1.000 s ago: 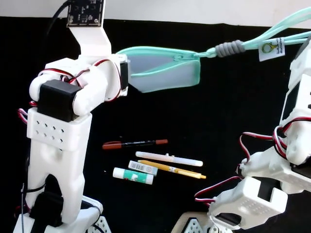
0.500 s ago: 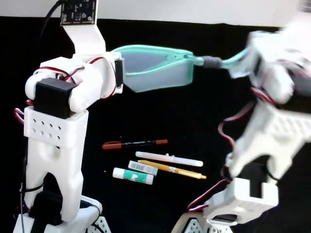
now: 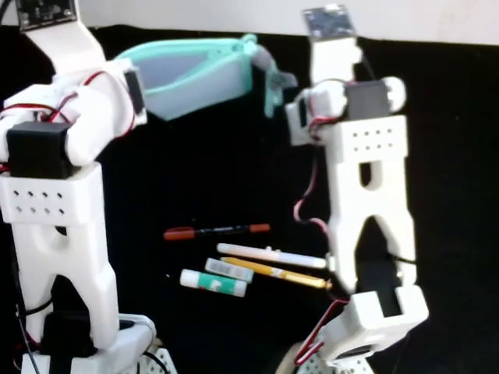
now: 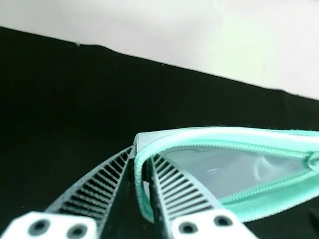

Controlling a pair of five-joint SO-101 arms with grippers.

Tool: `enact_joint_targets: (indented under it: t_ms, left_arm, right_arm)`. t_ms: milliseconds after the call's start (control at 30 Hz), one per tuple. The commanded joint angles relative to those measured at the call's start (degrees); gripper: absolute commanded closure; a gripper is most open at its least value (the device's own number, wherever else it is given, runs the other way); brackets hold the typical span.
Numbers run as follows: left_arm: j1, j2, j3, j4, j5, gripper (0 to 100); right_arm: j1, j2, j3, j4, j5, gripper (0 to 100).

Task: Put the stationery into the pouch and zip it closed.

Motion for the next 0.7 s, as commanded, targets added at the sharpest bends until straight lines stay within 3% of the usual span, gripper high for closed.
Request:
enact_joint_targets:
  t_ms: [0,333,667]
  left_arm:
    - [-2.3,-0.5,1.4,-5.5,-0.4,99]
    - [-5.8,-0.7,25.7,-27.3,-2.2,99]
    - [-5.9,-0.7,29.3,-28.5,-3.4,99]
  right_arm:
    - [-2.5,-1.0,0.0,-1.1,0.7,69.7]
    - [-4.1,-1.0,0.1,-0.4,1.0,69.8]
    - [-13.8,-1.4,6.9,5.4,12.8,69.9]
